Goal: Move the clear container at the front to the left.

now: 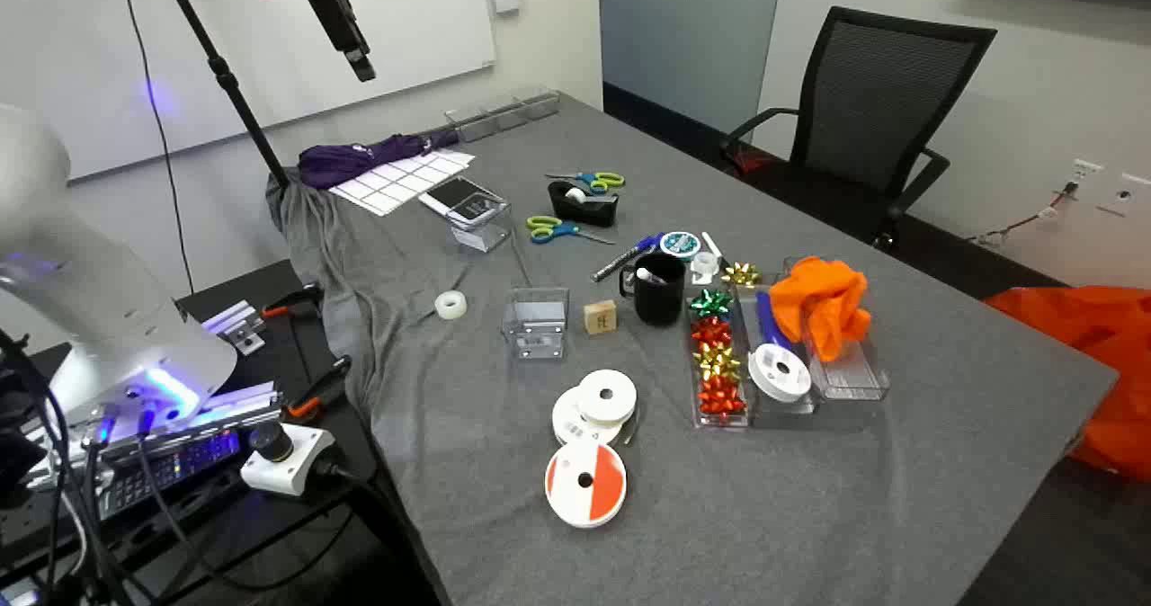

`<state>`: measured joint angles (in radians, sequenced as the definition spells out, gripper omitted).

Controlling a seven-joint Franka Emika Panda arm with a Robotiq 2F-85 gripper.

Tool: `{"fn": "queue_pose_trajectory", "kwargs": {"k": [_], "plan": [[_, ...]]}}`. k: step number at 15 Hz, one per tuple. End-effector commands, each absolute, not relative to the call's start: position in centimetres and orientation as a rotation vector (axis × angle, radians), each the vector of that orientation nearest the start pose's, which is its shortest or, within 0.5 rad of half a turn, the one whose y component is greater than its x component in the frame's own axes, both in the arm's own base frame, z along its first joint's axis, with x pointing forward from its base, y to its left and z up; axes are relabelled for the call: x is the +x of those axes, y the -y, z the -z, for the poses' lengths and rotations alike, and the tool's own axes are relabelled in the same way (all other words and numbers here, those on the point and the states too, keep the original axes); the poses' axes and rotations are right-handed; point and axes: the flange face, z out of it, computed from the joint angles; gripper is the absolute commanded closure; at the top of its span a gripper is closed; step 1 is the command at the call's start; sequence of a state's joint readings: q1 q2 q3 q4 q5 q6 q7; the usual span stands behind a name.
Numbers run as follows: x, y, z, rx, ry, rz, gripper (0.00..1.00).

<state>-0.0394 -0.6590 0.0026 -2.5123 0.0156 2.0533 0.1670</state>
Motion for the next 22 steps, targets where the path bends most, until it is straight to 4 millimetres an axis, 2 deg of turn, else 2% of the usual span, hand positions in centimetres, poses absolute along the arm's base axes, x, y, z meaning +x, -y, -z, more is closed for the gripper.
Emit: {"fn": "queue_pose_trajectory", "kwargs": {"k": [1, 15, 17, 22], "plan": [[37.1, 1.3, -51.9, -3.083, -0.325, 0.308, 0.00], [37.1, 1.3, -51.9, -3.083, -0.325, 0.308, 0.00], [37.9, 1.8, -50.6, -3.070, -0.397, 0.301, 0.00], [40.2, 5.2, -46.1, -3.119, -0.535, 0.204, 0.00]]}}
